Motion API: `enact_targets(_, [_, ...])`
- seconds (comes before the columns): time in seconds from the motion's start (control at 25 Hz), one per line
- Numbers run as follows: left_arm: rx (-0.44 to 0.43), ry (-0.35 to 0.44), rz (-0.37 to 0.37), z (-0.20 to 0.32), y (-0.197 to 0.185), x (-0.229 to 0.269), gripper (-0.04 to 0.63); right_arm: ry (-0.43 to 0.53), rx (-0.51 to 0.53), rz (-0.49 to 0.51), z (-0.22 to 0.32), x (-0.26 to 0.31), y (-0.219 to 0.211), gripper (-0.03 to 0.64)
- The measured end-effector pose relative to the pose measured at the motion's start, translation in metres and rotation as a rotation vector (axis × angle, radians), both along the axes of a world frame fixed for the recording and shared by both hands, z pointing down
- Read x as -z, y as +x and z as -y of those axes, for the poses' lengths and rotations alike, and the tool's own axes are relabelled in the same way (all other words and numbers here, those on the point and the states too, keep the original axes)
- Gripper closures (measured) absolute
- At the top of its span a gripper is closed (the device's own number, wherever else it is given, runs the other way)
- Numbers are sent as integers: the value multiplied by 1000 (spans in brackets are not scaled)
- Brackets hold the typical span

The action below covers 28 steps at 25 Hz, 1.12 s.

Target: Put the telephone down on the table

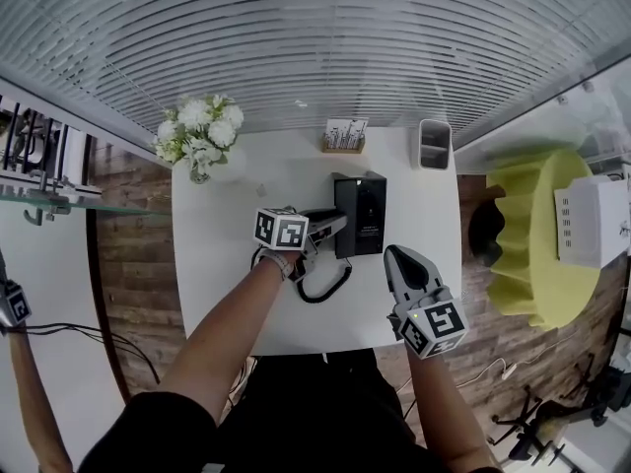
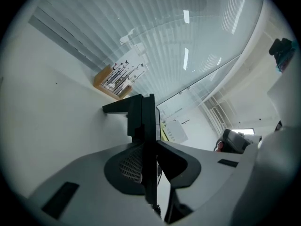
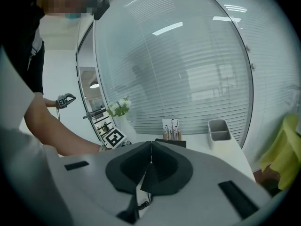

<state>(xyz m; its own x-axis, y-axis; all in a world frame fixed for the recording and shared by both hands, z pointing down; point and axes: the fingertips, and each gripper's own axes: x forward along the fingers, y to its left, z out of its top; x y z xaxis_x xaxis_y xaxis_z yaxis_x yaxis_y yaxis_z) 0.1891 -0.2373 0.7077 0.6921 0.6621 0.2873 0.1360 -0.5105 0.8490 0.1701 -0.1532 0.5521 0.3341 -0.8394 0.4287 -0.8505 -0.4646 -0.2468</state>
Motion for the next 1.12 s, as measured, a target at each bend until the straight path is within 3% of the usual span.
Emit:
enact_targets(0.2, [8,-8,-21,2,-4,12,517,10,2,0,-1,1,-2,595])
enact_targets(0.36, [46,-65,-11,6,-14,19,518,15,7,2,-1,6,-6,595])
enact_targets(0.72, [66,-100,-82,11,-46,71,518,30,28,-23,9,22,-22,595])
enact_targets(1.12, [38,-89,-103,24,-92,124,518,42,28,-58,20,45,-56,595])
